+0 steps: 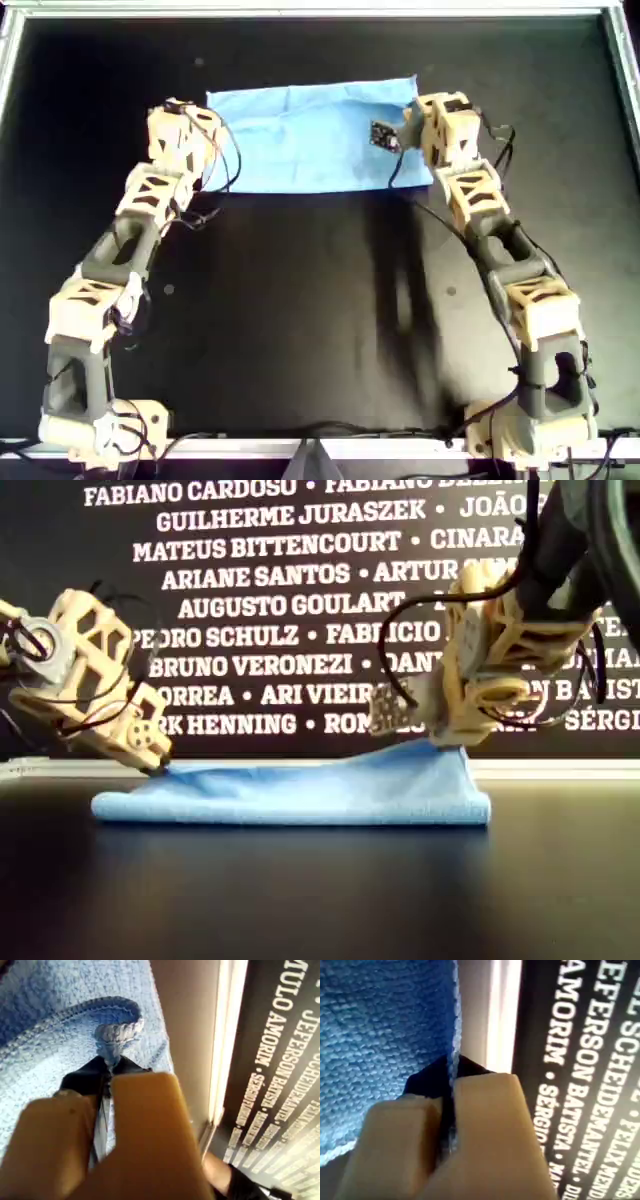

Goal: Fold a cloth

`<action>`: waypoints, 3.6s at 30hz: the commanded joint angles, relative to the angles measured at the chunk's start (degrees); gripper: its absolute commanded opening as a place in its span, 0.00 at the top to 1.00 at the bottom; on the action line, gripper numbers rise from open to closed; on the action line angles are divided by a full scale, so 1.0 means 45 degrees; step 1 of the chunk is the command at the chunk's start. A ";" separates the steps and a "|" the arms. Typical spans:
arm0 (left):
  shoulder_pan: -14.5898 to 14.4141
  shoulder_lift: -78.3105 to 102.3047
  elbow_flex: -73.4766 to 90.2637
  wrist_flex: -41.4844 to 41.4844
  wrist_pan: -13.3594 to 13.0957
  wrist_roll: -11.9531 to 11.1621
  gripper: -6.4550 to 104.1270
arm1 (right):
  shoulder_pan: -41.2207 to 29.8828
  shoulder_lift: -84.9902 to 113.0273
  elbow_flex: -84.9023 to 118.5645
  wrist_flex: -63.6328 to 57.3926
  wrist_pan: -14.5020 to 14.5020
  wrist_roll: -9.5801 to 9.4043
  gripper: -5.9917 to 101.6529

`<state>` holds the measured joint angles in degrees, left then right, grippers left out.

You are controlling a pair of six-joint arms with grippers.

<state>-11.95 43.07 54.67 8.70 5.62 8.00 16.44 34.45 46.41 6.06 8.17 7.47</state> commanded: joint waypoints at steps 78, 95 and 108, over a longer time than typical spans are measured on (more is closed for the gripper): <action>0.0762 2.7129 2.5996 0.0937 0.0059 -0.0195 0.52 | -0.0684 3.0117 2.8281 0.1523 -0.0137 -0.1934 0.47; 0.0645 1.1973 1.5977 0.0937 0.0273 -0.0137 0.11 | -0.0723 1.5254 1.9238 0.1523 -0.1621 -0.1699 0.15; 0.0645 1.1758 1.5977 -0.2305 0.0273 -0.0020 0.04 | -0.0703 1.0566 1.4395 0.1504 -0.1699 -0.1699 0.10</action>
<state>-9.14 95.36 129.46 2.02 6.50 7.65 13.18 82.71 117.16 12.92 1.14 -0.62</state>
